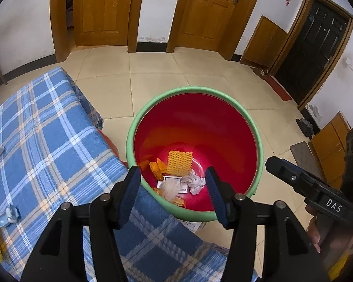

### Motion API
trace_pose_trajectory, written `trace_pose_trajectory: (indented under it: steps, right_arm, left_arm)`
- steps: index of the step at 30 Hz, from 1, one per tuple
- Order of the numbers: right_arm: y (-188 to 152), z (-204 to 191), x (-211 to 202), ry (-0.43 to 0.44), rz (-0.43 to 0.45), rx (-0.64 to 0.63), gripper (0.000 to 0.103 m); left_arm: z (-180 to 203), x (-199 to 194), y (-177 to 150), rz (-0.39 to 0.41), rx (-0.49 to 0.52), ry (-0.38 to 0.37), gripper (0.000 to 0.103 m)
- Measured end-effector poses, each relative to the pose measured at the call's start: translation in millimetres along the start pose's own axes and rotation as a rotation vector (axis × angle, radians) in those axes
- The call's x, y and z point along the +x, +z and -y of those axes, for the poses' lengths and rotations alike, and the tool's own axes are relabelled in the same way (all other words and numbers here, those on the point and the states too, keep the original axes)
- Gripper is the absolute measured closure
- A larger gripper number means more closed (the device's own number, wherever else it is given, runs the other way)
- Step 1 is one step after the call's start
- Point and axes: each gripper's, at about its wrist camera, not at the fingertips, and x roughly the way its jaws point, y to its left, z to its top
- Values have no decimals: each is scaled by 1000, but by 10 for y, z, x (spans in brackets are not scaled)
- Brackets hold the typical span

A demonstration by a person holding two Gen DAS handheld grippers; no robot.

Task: Collect trash
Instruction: 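Open both tools to drop the snack bag and white paper into the bucket, then move both tools back over the table toward the plastic bag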

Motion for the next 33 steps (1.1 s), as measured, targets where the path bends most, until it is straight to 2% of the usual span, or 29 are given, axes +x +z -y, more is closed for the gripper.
trace_pose_trajectory:
  steps: [12,33]
  right_arm:
    - [-44,-164,-112,22,10,-31,29]
    - [-192,-796,-178,105,-21,-131,29]
  left_arm:
    - [-189,-292,-105,37,-49,15,46]
    - [-924,-983,-464,128,-208,134,46]
